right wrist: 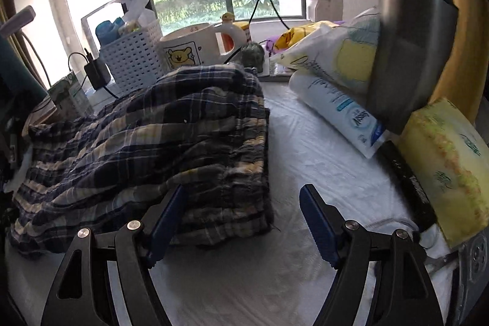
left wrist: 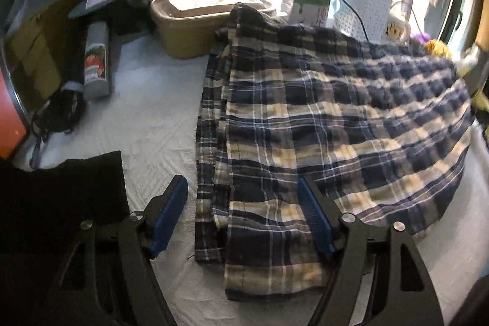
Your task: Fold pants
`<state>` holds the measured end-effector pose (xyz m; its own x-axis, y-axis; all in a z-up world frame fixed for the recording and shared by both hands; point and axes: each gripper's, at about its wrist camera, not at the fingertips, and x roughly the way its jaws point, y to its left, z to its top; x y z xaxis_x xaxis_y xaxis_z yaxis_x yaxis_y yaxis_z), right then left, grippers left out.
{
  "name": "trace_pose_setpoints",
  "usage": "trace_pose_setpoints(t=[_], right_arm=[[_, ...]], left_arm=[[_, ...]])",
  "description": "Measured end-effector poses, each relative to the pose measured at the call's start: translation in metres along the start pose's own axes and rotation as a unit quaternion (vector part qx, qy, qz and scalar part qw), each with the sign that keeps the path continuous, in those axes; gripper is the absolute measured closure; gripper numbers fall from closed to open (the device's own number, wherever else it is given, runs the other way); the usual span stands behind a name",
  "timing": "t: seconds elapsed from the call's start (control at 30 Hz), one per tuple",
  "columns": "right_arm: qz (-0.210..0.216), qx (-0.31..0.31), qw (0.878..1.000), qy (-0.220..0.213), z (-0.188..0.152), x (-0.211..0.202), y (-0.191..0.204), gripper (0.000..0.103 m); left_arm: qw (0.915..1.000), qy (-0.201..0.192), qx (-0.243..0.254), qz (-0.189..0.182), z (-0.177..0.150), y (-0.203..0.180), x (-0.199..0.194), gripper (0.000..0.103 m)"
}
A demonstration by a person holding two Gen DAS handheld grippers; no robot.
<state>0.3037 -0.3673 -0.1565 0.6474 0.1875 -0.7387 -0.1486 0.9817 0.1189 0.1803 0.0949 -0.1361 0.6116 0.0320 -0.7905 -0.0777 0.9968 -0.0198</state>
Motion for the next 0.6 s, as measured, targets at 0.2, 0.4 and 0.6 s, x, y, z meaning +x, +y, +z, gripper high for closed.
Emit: trace_pose_setpoints(t=[0.2,0.4,0.6], right_arm=[[0.029,0.001,0.999,0.018,0.009,0.016,0.009,0.025],[0.029,-0.016,0.999,0.034,0.011,0.024,0.017,0.068],[-0.003,-0.083,0.996,0.015,0.002,0.006,0.030,0.074]], left_arm=[[1.0000,-0.008,-0.003,-0.003,0.003,-0.006,-0.001,0.058],[0.9992,-0.011,-0.033,-0.020,-0.004,0.005,-0.008,0.094],[0.9986,-0.004,-0.041,-0.032,-0.017,0.007,-0.024,0.097]])
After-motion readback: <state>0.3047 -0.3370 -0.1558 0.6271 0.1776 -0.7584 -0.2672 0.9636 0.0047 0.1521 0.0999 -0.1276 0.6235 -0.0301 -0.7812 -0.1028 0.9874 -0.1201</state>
